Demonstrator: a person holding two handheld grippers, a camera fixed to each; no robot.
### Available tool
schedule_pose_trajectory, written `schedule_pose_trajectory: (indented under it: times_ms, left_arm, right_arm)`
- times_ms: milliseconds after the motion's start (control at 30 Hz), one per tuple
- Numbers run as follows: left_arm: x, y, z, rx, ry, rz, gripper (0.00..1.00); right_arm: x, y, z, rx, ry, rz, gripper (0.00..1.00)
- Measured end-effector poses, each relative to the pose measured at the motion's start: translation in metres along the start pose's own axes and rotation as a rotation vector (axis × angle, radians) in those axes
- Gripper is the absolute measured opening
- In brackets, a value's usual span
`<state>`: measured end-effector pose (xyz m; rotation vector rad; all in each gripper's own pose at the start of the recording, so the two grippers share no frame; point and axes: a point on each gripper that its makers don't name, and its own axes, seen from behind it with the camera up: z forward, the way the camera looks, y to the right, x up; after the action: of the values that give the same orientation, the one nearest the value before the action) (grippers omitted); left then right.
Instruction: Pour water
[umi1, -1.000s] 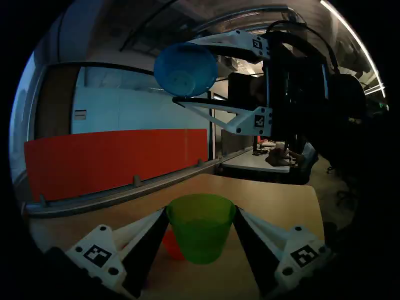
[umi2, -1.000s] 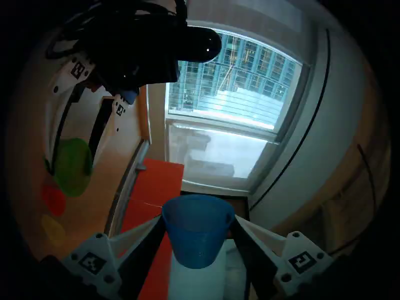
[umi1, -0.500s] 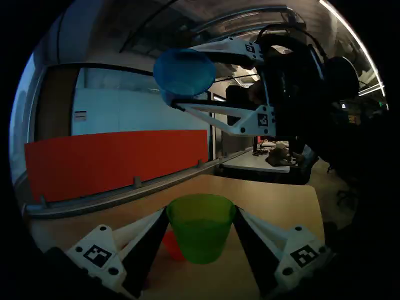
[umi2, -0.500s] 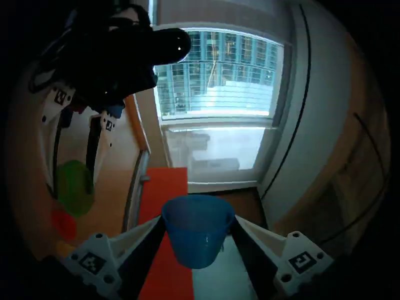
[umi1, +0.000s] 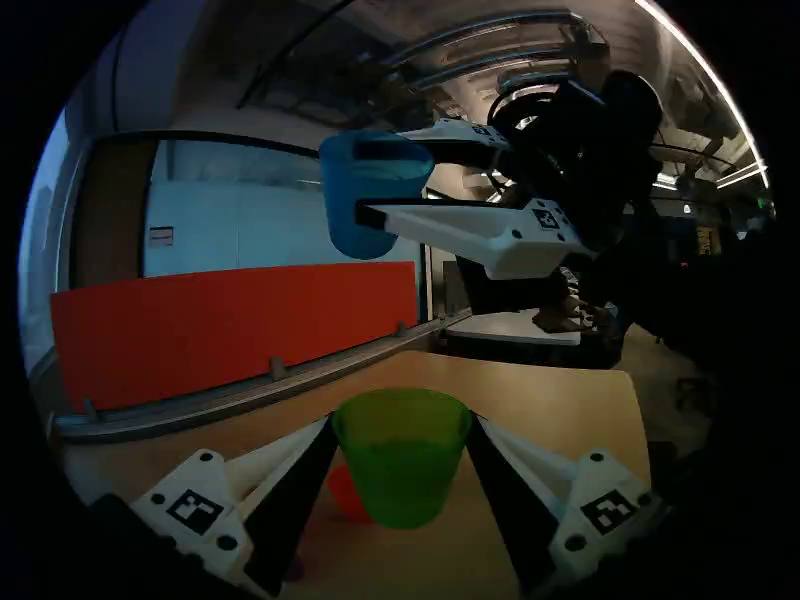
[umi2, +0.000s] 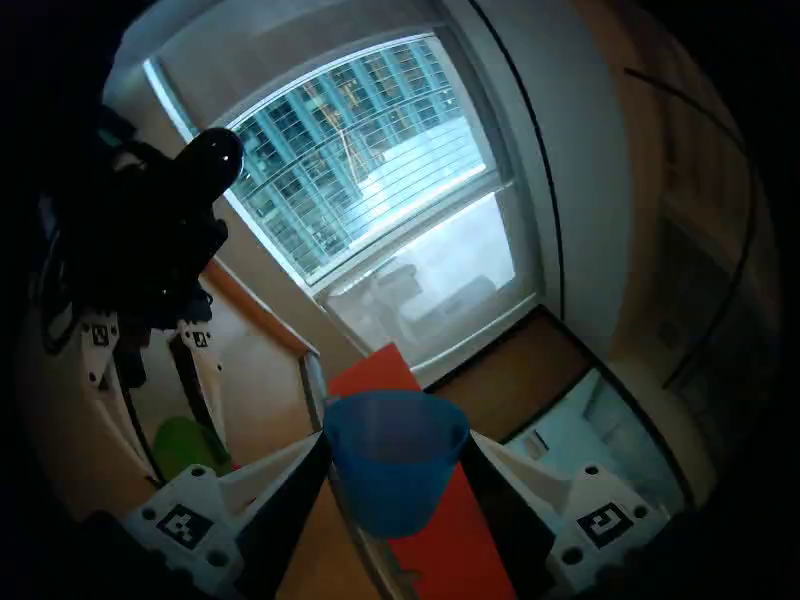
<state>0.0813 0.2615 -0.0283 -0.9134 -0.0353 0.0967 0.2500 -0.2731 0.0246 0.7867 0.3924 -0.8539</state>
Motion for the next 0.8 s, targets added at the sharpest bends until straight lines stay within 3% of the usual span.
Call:
schedule_pose_trajectory:
  times_ms: [500, 700, 800]
  left_arm:
    - [0.005, -0.001, -0.002, 0.009, 0.001, 0.012, 0.88]
    - [0.008, -0.002, -0.003, 0.014, 0.002, 0.015, 0.89]
    - [0.009, -0.003, -0.004, 0.017, 0.003, 0.017, 0.89]
  right_arm:
    - [0.013, -0.016, -0.012, 0.073, 0.021, 0.598, 0.91]
    - [0.018, -0.018, -0.015, 0.092, 0.033, 0.745, 0.91]
    - [0.015, -0.016, -0.016, 0.086, 0.024, 0.762, 0.91]
